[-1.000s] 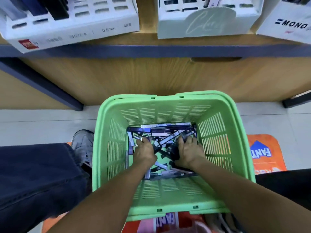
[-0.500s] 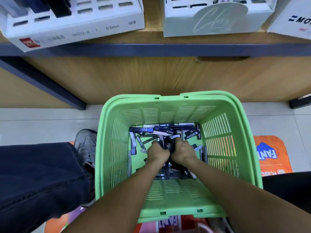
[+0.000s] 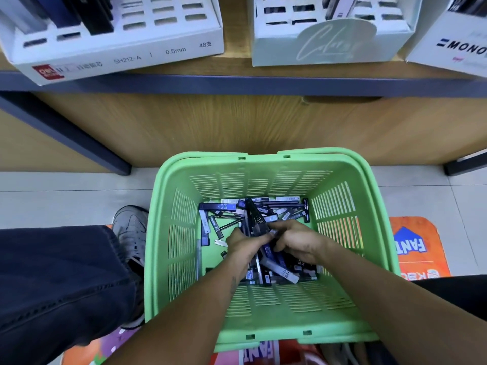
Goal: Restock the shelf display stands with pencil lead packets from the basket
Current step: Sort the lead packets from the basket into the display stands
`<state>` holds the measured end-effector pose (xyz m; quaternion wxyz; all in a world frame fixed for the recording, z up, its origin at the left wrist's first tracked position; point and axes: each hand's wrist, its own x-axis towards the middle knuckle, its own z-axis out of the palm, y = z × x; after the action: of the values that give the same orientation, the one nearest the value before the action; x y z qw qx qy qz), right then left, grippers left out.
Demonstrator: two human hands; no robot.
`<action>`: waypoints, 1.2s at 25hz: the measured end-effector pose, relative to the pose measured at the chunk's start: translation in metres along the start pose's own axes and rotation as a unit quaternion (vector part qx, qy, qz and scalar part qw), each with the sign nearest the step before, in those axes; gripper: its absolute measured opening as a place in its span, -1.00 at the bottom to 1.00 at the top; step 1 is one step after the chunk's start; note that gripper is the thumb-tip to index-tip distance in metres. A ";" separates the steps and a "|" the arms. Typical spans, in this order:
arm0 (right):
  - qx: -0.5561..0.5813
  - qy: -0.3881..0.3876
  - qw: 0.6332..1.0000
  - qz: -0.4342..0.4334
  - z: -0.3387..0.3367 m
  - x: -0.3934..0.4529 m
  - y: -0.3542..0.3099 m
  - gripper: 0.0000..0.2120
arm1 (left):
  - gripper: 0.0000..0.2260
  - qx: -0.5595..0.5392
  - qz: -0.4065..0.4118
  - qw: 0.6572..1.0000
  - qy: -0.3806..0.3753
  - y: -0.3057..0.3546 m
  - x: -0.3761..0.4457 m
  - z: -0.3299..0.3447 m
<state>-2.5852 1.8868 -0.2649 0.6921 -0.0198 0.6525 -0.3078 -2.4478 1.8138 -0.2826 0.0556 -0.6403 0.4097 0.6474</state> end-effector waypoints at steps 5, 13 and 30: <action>0.019 0.027 0.999 -0.032 0.008 0.000 0.002 -0.30 | -0.11 0.013 0.003 0.999 0.033 0.006 -0.003 0.002; -0.044 0.093 0.989 -0.109 0.019 0.005 -0.006 -0.41 | 0.01 -0.008 0.023 0.999 0.023 0.016 -0.001 -0.009; -0.010 0.095 0.983 -0.159 0.012 -0.024 -0.036 -0.70 | -0.31 -0.076 0.012 0.985 -0.155 0.031 -0.026 -0.032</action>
<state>-2.5882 1.8638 -0.2265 0.5694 -0.1011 0.7068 -0.4074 -2.4369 1.7857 -0.2401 0.0616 -0.5296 0.3539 0.7685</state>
